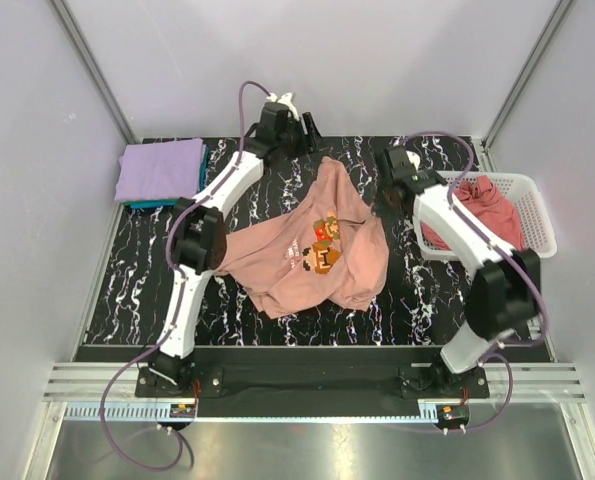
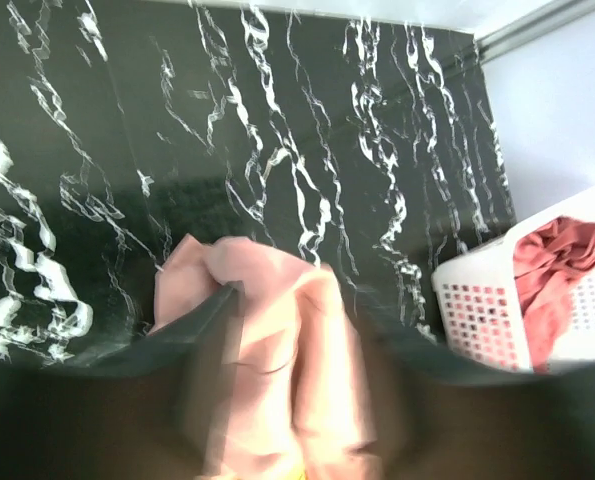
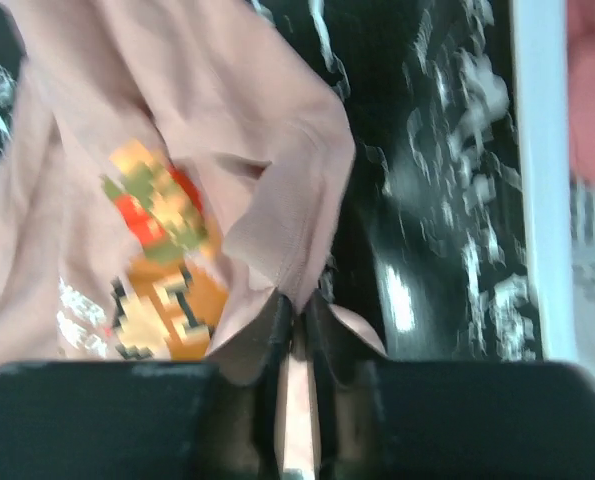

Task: Fold and stack the t-shirts
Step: Flatten the tshirt out

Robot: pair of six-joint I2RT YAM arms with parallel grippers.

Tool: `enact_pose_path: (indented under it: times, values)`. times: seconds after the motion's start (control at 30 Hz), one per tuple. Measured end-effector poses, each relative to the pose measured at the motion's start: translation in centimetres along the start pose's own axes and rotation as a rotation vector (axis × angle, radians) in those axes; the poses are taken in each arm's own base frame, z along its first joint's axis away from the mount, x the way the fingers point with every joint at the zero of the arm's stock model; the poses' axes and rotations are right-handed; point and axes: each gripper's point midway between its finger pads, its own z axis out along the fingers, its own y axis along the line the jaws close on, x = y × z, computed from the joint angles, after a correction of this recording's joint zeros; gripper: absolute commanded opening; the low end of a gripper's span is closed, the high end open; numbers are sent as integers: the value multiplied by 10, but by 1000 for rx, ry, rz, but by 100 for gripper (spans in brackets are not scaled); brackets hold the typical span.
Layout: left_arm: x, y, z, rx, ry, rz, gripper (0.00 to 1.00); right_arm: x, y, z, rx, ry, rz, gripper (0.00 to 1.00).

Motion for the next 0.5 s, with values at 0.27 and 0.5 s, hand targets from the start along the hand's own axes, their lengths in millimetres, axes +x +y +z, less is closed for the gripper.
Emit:
enact_pose_path:
  times: [0.27,0.5]
  values:
    - [-35,53,-109,-287,-29,9,80,-69,26,52,-70,72,59,58]
    - [47,45,-281,-430,-14,-63,73,14,0,-6,-48,245,102,49]
